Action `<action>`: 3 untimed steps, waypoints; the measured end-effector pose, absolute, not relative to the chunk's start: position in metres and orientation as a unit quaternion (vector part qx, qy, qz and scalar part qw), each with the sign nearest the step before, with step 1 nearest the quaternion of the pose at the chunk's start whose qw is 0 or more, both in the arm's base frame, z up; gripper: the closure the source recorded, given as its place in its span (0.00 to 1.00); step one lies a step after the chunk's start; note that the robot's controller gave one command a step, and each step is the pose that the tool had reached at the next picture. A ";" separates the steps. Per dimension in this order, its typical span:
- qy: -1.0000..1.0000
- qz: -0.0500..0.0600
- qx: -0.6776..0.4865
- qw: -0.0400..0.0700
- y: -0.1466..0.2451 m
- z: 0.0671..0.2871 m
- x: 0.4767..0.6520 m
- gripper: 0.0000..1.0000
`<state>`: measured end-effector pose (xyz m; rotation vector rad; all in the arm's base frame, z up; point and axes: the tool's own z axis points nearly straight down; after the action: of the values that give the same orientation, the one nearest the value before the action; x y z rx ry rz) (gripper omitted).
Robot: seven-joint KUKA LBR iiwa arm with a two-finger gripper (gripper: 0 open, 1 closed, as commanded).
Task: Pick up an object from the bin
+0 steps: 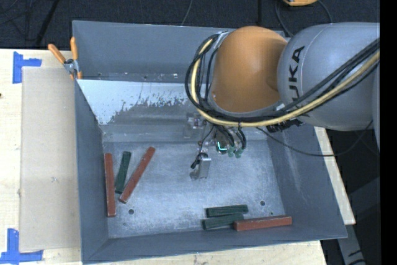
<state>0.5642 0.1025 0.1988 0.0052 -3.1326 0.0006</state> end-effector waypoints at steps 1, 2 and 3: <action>-0.992 0.000 0.127 0.001 0.155 0.069 0.578 0.00; -0.940 -0.001 0.342 -0.002 0.243 0.071 0.593 0.00; -0.941 0.002 0.339 -0.003 0.238 0.074 0.596 1.00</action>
Offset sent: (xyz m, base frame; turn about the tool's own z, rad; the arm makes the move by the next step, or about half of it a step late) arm 0.0143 0.0517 -0.1267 -0.2517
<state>0.5959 0.2380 0.0740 1.0661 -2.9618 0.0069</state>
